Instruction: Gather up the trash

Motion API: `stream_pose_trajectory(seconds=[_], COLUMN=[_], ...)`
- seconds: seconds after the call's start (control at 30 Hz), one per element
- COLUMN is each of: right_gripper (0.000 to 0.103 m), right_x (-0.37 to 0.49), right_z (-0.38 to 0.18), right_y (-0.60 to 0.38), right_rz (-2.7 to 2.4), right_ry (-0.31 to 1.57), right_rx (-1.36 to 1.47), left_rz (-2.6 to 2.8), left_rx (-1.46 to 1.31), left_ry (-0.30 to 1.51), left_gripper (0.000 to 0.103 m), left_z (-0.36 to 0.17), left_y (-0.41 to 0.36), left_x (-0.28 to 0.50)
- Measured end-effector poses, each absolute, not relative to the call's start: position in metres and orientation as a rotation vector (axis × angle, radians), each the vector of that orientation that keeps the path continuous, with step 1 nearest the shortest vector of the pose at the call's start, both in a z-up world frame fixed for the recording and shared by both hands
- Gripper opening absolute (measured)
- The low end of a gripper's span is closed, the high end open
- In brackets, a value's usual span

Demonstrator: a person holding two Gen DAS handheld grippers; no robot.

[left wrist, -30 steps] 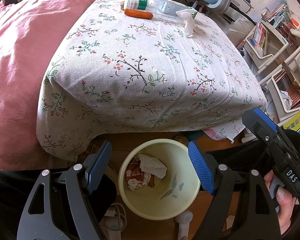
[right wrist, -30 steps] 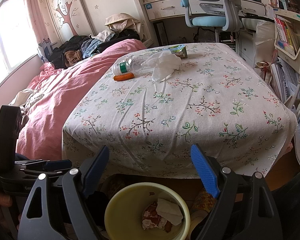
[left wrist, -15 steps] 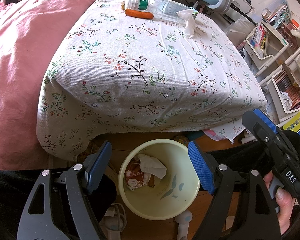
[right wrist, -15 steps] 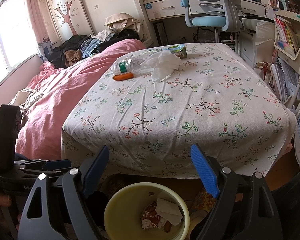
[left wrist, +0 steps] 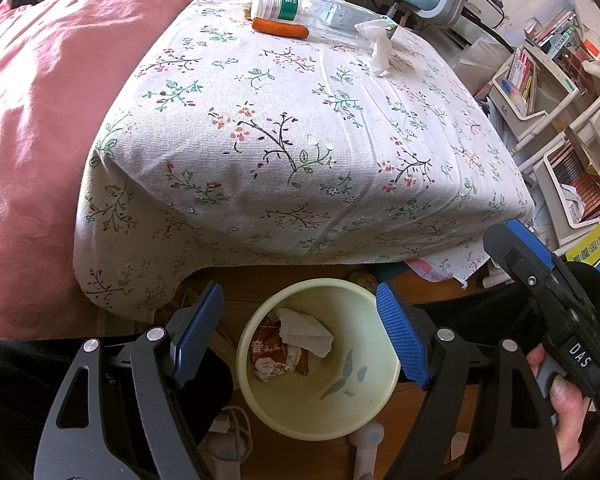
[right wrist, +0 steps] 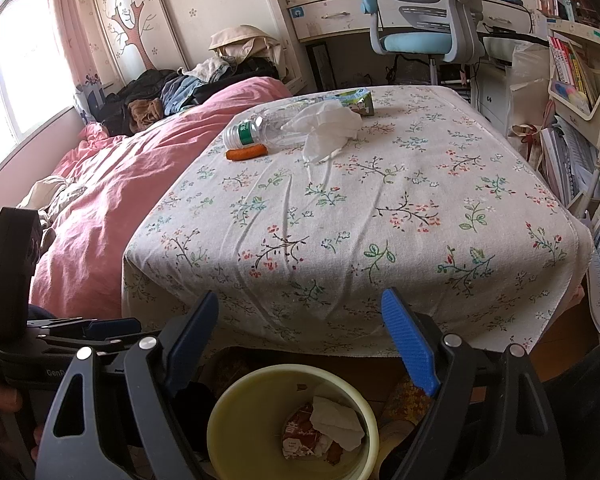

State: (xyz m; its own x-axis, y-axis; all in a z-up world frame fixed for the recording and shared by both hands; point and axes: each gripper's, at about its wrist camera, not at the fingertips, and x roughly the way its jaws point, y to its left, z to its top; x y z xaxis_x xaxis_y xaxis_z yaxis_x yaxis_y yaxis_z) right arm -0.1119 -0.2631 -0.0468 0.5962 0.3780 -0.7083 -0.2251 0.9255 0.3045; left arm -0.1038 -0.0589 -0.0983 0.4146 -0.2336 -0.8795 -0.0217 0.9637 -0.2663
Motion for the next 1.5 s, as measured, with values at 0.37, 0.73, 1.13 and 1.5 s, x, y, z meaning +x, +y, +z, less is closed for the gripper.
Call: stream_pose_trajectory(seconds=[0.37, 0.73, 1.13, 1.5], right_gripper=[0.080, 0.080, 0.080, 0.080], right_x=[-0.1131, -0.1131, -0.1129, -0.1135], right_z=[-0.0474, -0.0473, -0.0474, -0.0469], right_y=[-0.2620, -0.2622, -0.2636, -0.2636], right_rz=[0.352, 0.352, 0.350, 0.350], right_ry=[0.864, 0.864, 0.862, 0.860], right_rx=[0.189, 0.189, 0.187, 0.186], left_rz=[-0.134, -0.134, -0.134, -0.132], left_rx=[-0.253, -0.253, -0.253, -0.254], left_ry=[1.138, 1.138, 1.138, 1.132], left_gripper=[0.075, 0.075, 0.075, 0.075], left_z=[-0.0982, -0.0986, -0.0987, -0.0973], left_y=[-0.0587, -0.0585, -0.0583, -0.0579], left_x=[-0.1034, -0.1038, -0.1041, -0.1034])
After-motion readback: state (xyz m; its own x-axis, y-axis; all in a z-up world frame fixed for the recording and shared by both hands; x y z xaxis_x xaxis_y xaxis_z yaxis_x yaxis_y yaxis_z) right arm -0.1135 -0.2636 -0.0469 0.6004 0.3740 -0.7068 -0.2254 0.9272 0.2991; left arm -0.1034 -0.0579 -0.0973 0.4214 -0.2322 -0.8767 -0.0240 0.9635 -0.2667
